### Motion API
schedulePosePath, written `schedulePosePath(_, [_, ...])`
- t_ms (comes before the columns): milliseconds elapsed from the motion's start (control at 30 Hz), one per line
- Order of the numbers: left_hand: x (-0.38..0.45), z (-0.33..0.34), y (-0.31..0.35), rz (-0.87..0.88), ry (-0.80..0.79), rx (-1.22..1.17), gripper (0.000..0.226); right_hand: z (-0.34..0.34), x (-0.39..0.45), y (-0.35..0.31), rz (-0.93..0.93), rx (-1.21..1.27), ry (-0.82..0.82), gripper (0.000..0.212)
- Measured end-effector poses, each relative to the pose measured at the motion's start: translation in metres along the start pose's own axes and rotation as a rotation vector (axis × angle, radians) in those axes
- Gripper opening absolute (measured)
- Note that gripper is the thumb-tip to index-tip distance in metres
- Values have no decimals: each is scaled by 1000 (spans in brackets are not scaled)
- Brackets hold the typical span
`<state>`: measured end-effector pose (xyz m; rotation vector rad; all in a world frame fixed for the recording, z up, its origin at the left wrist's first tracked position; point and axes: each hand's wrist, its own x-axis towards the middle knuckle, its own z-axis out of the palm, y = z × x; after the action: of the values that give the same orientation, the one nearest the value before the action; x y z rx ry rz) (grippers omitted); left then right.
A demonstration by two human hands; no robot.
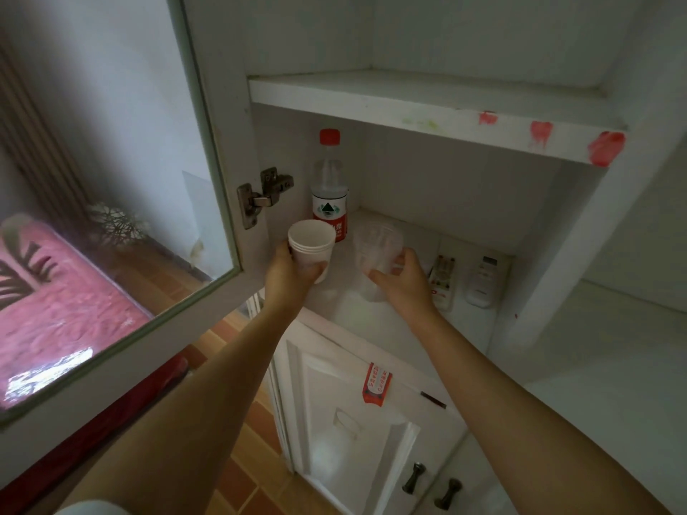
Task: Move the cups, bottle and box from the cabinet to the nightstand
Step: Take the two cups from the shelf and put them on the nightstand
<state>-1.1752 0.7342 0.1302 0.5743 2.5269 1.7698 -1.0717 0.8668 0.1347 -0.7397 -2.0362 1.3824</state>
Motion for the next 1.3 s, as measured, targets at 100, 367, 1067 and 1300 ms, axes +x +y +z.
schedulePosePath(100, [-22, -8, 6, -11, 28, -56, 61, -13, -17, -3, -16, 19, -43, 53])
schedulePosePath(367, [-125, -26, 24, 32, 174, -45, 60, -56, -89, -8, -110, 34, -218, 60])
schedulePosePath(1067, [-422, -120, 35, -93, 589, 169, 50, -97, -307, 5, -246, 120, -681, 55])
schedulePosePath(1300, [-549, -134, 44, -213, 698, 215, 62, -123, -391, 13, -282, 164, -836, 59])
